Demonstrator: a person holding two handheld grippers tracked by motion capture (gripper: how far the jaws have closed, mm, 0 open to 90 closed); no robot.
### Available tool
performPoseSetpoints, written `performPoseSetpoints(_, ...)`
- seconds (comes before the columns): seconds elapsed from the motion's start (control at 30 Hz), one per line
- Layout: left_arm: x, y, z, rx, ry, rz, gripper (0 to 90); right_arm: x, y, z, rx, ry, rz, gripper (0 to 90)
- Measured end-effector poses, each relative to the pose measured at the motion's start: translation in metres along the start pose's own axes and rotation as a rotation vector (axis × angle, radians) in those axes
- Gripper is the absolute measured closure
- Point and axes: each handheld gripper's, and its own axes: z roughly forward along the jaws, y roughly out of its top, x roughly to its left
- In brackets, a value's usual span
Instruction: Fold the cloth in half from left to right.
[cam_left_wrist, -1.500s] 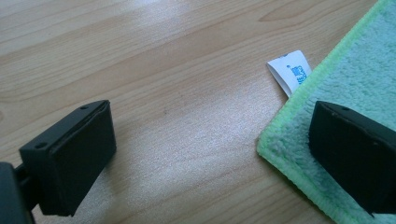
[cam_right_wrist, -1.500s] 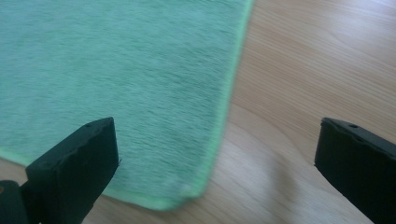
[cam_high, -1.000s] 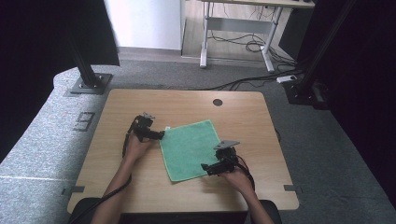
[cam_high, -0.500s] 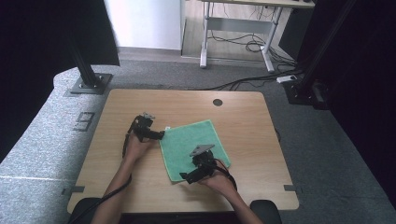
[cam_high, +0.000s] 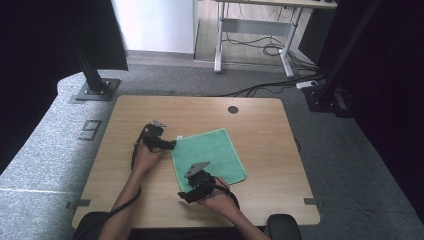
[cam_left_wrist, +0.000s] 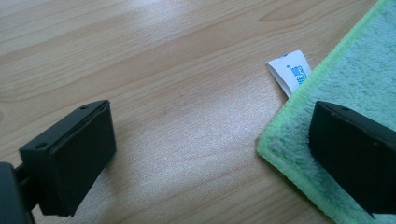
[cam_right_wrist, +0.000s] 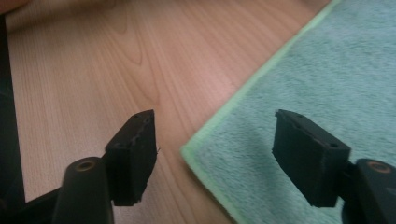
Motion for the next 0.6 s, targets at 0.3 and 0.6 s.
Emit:
performPoseSetpoints(0.3,-0.0007,0.0001,0.0003,0.006,-0.004,0.006,0.0,0.0059,-0.0078,0.0105,0.043,-0.018,-0.072,61.7)
performPoseSetpoints(0.6,-0.0052,-0.0036,-0.0055,-0.04,-0.033,0.037,18.0,0.0055,-0.0075,0.0101,0.044,-0.066,-0.064,81.8)
